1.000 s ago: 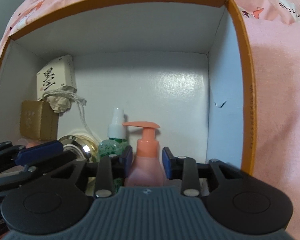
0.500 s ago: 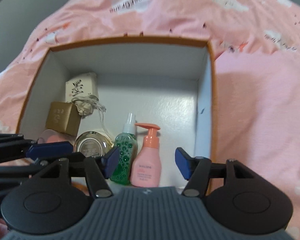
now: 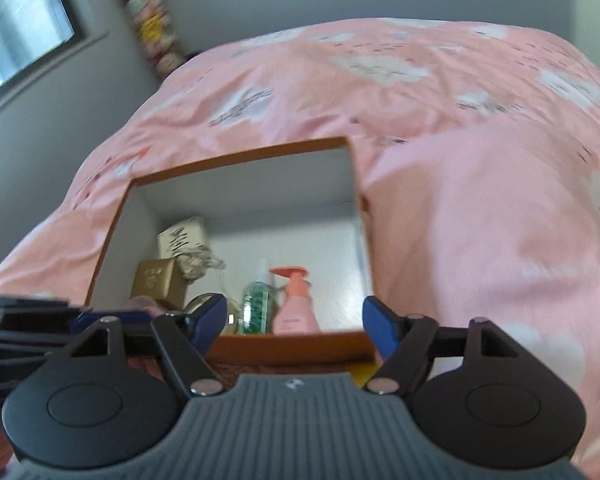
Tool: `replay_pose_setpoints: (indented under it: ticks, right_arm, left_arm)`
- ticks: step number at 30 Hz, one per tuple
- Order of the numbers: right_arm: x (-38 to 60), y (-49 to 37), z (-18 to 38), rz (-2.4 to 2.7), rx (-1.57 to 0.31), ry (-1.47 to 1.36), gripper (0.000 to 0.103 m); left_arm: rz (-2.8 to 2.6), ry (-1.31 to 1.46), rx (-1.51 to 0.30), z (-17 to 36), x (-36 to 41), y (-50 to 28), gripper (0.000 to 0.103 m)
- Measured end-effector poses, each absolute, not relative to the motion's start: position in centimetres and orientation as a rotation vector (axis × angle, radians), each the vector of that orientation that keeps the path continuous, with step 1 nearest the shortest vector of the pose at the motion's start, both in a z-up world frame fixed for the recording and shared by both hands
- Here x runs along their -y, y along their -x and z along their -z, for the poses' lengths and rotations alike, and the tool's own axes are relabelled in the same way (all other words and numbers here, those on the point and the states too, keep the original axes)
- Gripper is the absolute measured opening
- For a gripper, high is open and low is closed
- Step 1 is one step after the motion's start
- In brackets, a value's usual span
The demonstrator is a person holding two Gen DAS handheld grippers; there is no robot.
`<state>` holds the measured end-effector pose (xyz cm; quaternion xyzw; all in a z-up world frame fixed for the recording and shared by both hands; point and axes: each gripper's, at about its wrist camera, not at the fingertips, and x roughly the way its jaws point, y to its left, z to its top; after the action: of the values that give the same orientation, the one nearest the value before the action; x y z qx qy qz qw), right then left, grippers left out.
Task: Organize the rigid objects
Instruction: 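Grasp the red-and-white mint tin with the left tool while the right tool grasps the white round jar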
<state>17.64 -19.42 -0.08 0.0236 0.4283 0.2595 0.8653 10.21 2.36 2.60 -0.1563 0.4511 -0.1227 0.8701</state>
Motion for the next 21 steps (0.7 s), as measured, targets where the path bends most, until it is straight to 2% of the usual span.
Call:
replay_pose_setpoints:
  ticks: [3, 8, 10, 12, 15, 21]
  right_arm:
    - [20.9, -16.3, 1.6, -0.484, -0.892, -0.097, 0.075]
    - [21.2, -15.3, 5.4, -0.491, -1.033, -0.091, 0.073]
    - [21.3, -15.7, 6.9, -0.498, -1.119, -0.145, 0.061]
    - [20.9, -16.0, 8.3, -0.491, -1.176, -0.158, 0.054]
    - [19.9, -16.6, 10.1, -0.505, -1.24, -0.188, 0.042]
    - [18.8, -17.5, 13.6, -0.555, -1.356, -0.311, 0.037]
  left_arm:
    - [0.265, 0.348, -0.985, -1.1, -2.8, -9.1, 0.03]
    - [0.193, 0.433, -1.129, 3.8, -4.3, -8.4, 0.03]
    - [0.161, 0.48, -1.172, 5.7, -4.9, -8.3, 0.031]
    - [0.131, 0.529, -1.212, 7.3, -5.3, -8.3, 0.032]
    - [0.107, 0.598, -1.245, 9.1, -5.8, -8.3, 0.043]
    - [0.086, 0.697, -1.32, 12.0, -6.1, -8.1, 0.043]
